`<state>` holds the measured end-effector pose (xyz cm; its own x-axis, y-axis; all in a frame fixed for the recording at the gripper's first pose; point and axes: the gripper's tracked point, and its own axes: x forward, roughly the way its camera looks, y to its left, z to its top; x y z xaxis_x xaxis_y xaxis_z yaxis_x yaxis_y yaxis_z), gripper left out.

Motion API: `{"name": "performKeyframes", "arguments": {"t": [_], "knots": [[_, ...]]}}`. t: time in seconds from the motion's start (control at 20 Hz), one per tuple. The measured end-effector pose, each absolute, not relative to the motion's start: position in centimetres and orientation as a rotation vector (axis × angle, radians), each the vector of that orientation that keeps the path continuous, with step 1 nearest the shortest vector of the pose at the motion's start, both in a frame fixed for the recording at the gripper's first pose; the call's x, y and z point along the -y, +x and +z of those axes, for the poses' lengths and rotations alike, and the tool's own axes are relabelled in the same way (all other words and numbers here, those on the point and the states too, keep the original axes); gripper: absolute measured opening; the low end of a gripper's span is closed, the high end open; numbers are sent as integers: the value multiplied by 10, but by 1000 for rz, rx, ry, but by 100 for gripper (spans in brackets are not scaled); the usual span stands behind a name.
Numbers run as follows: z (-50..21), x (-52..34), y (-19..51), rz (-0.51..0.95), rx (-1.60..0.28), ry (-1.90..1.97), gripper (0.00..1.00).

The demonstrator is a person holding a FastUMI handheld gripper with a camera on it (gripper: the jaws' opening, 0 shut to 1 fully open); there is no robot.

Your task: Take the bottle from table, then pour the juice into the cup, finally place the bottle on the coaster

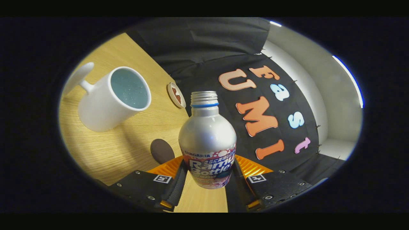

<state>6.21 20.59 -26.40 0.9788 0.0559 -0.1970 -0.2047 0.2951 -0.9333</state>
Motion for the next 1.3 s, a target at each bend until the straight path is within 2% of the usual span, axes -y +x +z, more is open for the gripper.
{"name": "performKeyframes", "arguments": {"t": [1.3], "knots": [[-231,-233,54,223,114,-1689,71]]}}
